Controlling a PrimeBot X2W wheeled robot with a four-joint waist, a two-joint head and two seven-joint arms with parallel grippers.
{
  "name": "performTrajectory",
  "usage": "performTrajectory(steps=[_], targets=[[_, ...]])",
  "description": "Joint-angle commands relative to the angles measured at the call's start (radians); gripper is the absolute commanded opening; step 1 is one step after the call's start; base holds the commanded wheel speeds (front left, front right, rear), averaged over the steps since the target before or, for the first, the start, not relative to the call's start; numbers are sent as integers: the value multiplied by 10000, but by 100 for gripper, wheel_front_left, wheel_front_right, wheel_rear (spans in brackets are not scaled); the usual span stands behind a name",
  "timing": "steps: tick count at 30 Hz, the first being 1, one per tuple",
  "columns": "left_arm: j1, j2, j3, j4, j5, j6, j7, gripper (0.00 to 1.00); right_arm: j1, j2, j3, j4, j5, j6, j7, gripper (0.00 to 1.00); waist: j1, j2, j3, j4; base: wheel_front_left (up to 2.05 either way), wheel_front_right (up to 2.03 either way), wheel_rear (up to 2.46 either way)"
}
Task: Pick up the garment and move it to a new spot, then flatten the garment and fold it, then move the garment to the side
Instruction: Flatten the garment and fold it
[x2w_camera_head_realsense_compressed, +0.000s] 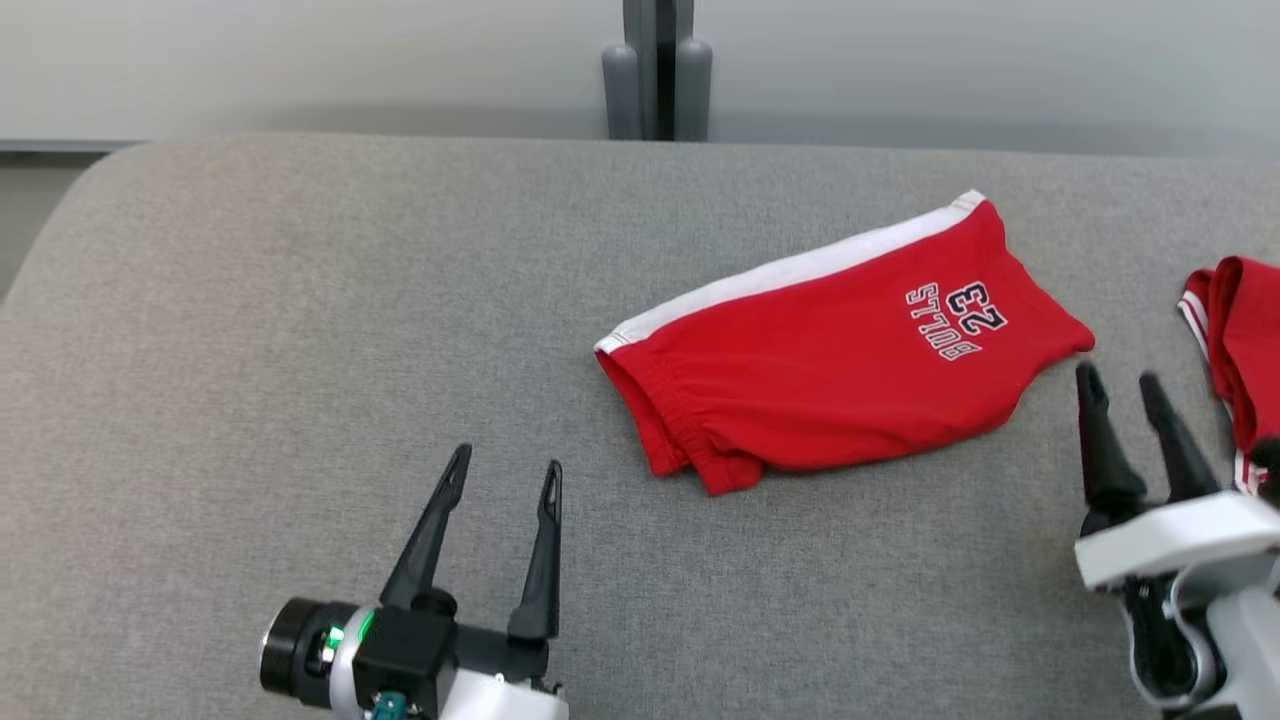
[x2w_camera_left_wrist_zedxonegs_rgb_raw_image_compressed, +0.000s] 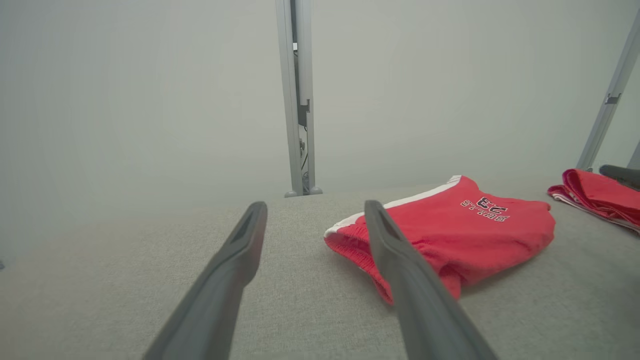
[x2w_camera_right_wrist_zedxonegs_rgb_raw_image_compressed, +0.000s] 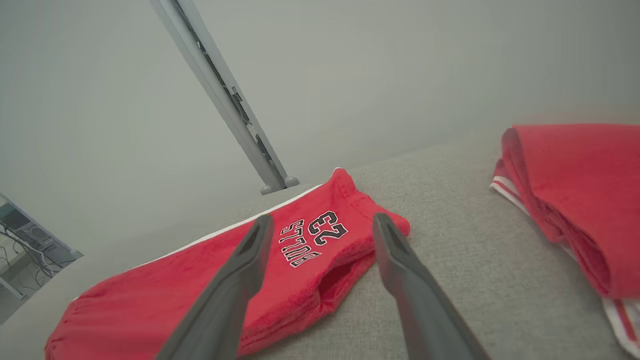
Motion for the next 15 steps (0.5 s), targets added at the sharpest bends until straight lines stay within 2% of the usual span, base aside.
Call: performTrajectory(steps=[1,8,15], targets=[[59,51,1,-62,42,94,2,100,138,-2,-28,18,169,0,-11,100,0,-1,-133,63,0,0,0],[323,24,-143,-90,244,148,2,100,649,-153,147,365,1841,0,-11,100,0,-1,-308,116,0,0,0],[64,14,-218,-119,310,-40,2,100,-426,-648,61,1359,3650,0,524,100,0,-1,-21,335,0,0,0]])
